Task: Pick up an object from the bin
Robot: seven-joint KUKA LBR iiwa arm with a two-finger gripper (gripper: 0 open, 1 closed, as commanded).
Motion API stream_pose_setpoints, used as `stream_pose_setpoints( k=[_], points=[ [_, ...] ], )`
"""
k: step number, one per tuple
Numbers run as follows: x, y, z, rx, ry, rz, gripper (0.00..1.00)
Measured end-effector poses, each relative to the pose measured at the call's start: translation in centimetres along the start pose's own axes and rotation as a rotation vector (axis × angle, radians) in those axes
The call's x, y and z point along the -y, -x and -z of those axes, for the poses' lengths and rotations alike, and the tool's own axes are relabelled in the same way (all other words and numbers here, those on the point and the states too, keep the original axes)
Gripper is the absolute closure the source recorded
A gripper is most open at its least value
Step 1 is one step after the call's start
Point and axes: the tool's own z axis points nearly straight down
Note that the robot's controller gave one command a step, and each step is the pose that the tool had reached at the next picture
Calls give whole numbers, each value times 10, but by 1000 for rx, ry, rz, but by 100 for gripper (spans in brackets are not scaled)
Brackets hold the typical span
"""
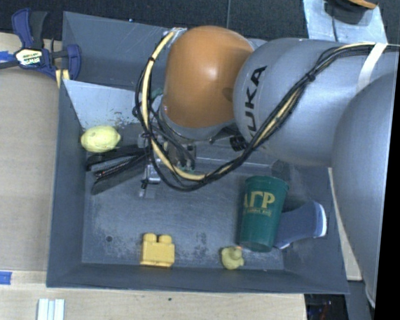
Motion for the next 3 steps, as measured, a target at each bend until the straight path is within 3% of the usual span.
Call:
stream_pose_setpoints(
  k=[1,2,3],
  points=[
    [1,1,5,7,2,-4,0],
    [-5,35,-41,9,1,224,0],
    [-11,38,-55,13,2,276,0]
  ],
)
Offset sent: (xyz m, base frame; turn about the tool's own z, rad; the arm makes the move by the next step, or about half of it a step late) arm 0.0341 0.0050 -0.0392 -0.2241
